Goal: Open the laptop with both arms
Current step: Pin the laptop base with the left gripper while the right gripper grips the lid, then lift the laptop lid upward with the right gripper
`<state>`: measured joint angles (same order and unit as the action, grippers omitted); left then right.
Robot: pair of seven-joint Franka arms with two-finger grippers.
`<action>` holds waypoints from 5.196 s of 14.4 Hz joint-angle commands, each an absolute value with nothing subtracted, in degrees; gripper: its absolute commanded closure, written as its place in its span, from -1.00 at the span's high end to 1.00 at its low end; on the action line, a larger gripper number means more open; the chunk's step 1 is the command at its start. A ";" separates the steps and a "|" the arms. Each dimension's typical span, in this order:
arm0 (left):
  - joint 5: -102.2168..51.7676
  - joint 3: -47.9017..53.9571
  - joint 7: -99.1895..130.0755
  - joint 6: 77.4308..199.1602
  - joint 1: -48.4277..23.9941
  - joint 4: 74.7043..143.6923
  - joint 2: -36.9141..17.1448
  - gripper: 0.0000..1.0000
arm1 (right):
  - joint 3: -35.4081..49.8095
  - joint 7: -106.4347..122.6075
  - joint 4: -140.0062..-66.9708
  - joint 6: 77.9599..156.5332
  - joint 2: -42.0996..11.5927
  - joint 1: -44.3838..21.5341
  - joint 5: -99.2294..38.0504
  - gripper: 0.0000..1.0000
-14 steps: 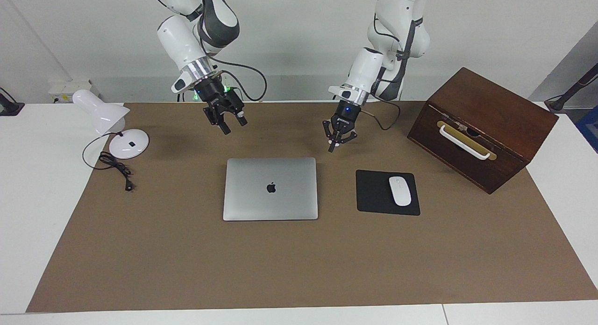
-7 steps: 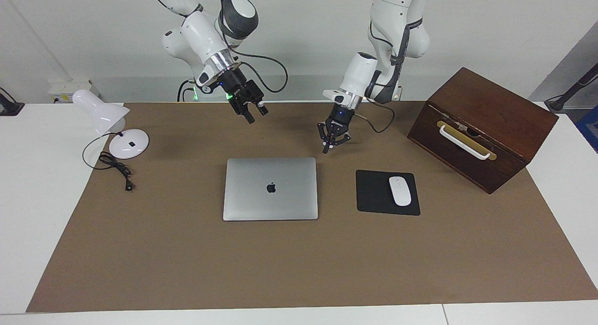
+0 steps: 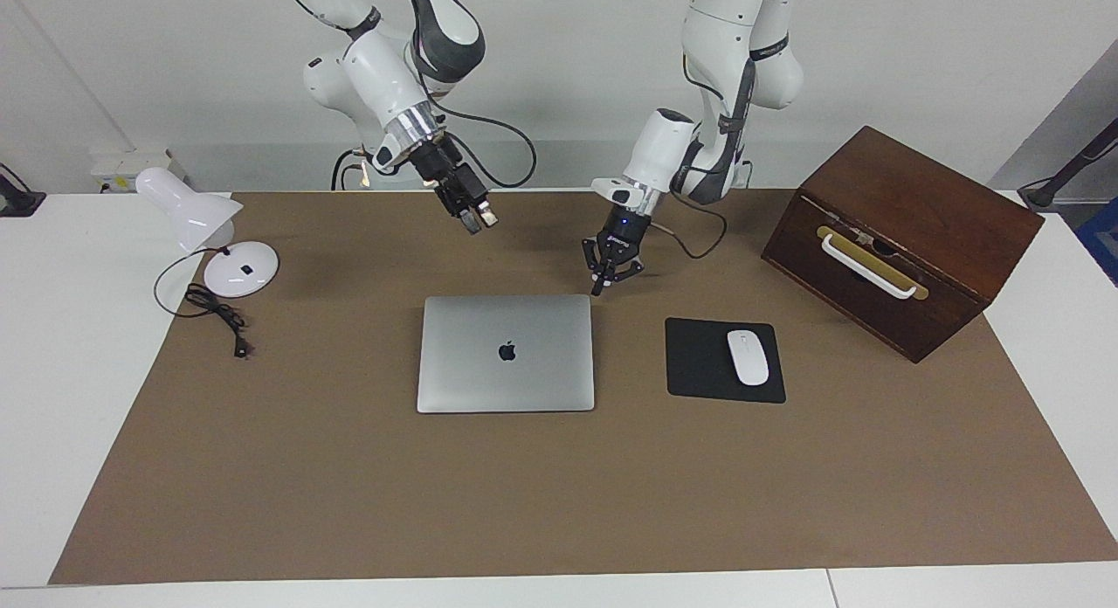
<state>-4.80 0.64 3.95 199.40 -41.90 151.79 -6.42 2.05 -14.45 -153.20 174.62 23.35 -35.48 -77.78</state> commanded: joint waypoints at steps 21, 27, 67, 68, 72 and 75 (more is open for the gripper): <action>-4.92 -0.26 3.25 200.74 -42.54 142.91 -15.38 -1.00 | 2.46 -14.94 -145.02 175.96 4.84 -33.40 -79.54 1.00; -4.92 -0.26 3.16 200.74 -42.98 142.29 -16.79 -1.00 | 2.46 -14.50 -144.14 175.78 3.34 -32.43 -79.54 1.00; -4.92 -0.35 2.72 200.83 -43.24 142.38 -18.37 -1.00 | 2.37 -14.50 -131.67 175.60 -6.33 -31.38 -79.45 1.00; -4.92 -0.35 2.72 200.83 -43.24 142.38 -18.37 -1.00 | 2.37 -14.50 -131.23 175.52 -6.50 -31.38 -79.45 1.00; -4.92 -0.35 2.72 200.83 -43.15 142.38 -18.37 -1.00 | 2.37 -14.76 -129.29 175.43 -7.29 -31.38 -79.45 1.00; -4.92 -0.35 2.64 200.83 -43.15 142.38 -18.46 -1.00 | 2.46 -15.03 -127.53 175.43 -7.91 -31.38 -79.45 1.00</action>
<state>-4.77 0.46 3.31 200.15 -41.92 143.48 -15.16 1.87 -15.17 -130.84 174.65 -6.04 -32.36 -77.79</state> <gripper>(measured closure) 0.991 0.000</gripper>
